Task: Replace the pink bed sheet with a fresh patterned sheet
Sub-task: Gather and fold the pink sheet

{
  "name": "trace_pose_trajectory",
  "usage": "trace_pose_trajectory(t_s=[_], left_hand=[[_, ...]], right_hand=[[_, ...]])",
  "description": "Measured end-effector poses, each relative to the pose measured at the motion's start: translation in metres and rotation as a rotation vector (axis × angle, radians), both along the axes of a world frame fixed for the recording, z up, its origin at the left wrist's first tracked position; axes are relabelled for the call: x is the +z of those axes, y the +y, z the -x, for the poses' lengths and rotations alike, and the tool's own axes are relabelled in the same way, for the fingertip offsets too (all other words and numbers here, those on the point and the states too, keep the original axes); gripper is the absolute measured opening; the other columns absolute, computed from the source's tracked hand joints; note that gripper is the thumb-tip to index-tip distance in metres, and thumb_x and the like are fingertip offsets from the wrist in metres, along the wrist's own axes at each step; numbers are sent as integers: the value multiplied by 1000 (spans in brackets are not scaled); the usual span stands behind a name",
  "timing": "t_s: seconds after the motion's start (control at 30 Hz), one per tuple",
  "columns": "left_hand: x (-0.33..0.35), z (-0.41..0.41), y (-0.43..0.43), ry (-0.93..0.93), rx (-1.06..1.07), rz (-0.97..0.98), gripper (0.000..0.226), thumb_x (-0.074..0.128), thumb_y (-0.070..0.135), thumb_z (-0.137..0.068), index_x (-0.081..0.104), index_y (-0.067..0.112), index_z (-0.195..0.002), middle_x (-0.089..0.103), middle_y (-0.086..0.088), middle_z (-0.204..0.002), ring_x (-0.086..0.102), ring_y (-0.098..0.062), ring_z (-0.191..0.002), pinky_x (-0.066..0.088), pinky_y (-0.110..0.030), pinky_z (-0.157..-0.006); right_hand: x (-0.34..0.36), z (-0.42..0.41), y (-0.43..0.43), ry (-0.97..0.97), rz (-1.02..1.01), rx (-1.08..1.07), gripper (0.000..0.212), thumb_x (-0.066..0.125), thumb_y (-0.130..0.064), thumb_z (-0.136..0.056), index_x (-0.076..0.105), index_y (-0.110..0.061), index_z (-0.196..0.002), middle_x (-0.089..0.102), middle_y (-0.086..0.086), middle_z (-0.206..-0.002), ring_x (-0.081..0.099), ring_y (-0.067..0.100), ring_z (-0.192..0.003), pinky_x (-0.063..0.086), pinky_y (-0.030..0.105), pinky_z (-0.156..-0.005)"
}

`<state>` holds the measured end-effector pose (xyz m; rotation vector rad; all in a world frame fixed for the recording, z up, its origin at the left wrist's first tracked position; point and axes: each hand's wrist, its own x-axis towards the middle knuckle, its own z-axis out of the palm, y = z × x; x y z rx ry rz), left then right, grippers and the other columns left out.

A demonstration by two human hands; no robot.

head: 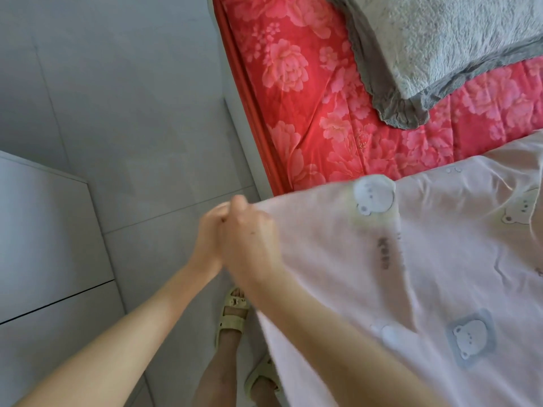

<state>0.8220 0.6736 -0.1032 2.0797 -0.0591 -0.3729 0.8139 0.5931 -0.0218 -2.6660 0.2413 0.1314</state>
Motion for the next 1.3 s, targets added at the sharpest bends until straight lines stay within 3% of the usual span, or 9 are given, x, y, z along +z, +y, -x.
trace_pose_trajectory(t_s=[0.17,0.33,0.43,0.5,0.6,0.73,1.13,1.23,1.3], left_hand=[[10,9,0,2,63,51,20,49,2,-72,42,4,-54,44,-6,-55,38,-11,-57,31,-26,-53],[8,0,5,150,108,188,27,64,-14,-70,60,11,-60,66,6,-85,60,-10,-84,46,-21,-77],[-2,-13,12,365,56,82,21,66,-7,-70,60,11,-60,66,6,-68,59,-14,-69,47,-31,-71],[1,-32,10,347,0,-34,25,63,-7,-70,59,17,-62,64,6,-67,59,-18,-69,49,-35,-74],[15,-61,-13,182,-50,-153,45,50,-17,-70,55,27,-69,63,4,-79,61,-24,-82,50,-39,-82],[51,-84,-106,25,-246,-175,26,54,-9,-80,64,15,-81,63,4,-83,57,-15,-77,40,-25,-73],[117,-108,-411,-189,-651,-215,15,51,16,-90,65,12,-93,67,-4,-93,60,-23,-91,42,-30,-75],[107,-124,-461,-314,-742,-352,20,50,22,-92,66,14,-101,65,-5,-102,58,-25,-99,43,-33,-83],[98,-143,-484,-384,-825,-478,28,49,29,-93,64,15,-112,62,-6,-113,54,-26,-107,40,-32,-91]], right_hand=[[-14,-7,-1,290,-93,-26,5,40,-3,-87,41,-8,-87,64,14,-90,60,33,-80,27,32,-58],[-15,0,-31,327,-183,151,24,45,-15,-92,61,-8,-109,63,2,-82,56,24,-74,39,32,-61],[-3,8,-54,427,-400,77,25,48,-19,-94,67,-16,-110,49,-13,-62,45,5,-59,34,17,-57],[2,12,-84,394,-380,-83,28,48,-17,-94,66,-19,-115,64,-8,-76,57,7,-71,45,21,-66],[-2,21,-145,333,-277,-336,23,46,-17,-93,68,-13,-100,70,8,-85,63,25,-79,50,33,-71],[2,36,-250,192,-170,-635,24,44,-9,-86,53,9,-74,58,30,-76,51,33,-56,48,45,-57],[83,62,-514,58,89,-960,40,45,-20,-94,49,-5,-57,53,10,-62,52,31,-68,33,35,-58],[70,54,-540,203,-9,-1013,43,45,-46,-94,66,-9,-101,68,10,-103,60,29,-101,45,34,-81],[52,44,-540,352,-118,-1009,69,45,-62,-89,47,-11,-136,55,7,-134,51,26,-122,40,33,-93]])
